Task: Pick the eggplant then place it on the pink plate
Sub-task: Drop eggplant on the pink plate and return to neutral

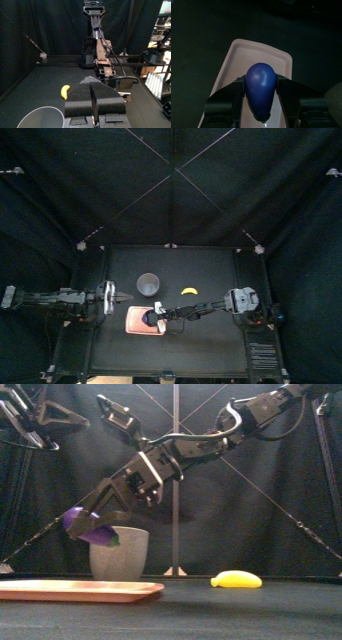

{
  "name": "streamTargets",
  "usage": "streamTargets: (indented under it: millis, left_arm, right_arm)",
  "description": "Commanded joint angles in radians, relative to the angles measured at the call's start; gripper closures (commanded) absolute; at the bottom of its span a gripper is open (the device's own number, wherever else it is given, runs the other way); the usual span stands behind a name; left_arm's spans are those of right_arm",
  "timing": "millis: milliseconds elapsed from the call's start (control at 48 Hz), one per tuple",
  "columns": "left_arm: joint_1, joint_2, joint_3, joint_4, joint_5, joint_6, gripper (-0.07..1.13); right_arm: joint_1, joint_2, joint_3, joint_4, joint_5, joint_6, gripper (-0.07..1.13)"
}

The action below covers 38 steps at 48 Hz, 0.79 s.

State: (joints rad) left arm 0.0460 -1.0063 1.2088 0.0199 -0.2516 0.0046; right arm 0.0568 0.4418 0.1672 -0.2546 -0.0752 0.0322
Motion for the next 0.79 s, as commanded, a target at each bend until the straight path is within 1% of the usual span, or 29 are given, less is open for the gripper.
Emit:
streamTargets:
  millis: [21, 42, 104, 208, 375, 542, 792]
  left_arm:
    - [0.002, 0.000, -0.011, 0.002, -0.003, 0.002, 1.09]
    - [0.002, 0.000, -0.011, 0.002, -0.005, 0.002, 1.09]
    - [0.002, 0.000, -0.011, 0.002, -0.003, 0.002, 1.09]
    - [0.005, 0.000, -0.011, 0.002, -0.003, 0.002, 1.09]
    - [0.005, 0.000, -0.011, 0.002, -0.005, 0.002, 1.09]
    - [0.008, 0.000, -0.011, 0.002, -0.005, 0.002, 1.09]
    - [0.012, 0.000, -0.006, 0.002, -0.003, 0.002, 1.09]
  right_arm:
    - [-0.008, -0.012, -0.040, 0.012, 0.009, 0.002, 0.25]
    - [-0.008, -0.012, -0.038, 0.015, 0.012, 0.002, 0.21]
    - [-0.009, -0.012, -0.034, 0.025, 0.020, 0.002, 0.15]
    - [-0.009, -0.026, -0.023, 0.029, 0.020, 0.002, 0.08]
    - [-0.020, -0.081, 0.009, 0.025, 0.028, 0.000, 0.08]
    - [-0.054, -0.221, 0.095, 0.029, 0.018, 0.002, 0.08]
    - [-0.069, -0.448, 0.270, 0.057, -0.089, 0.002, 0.08]
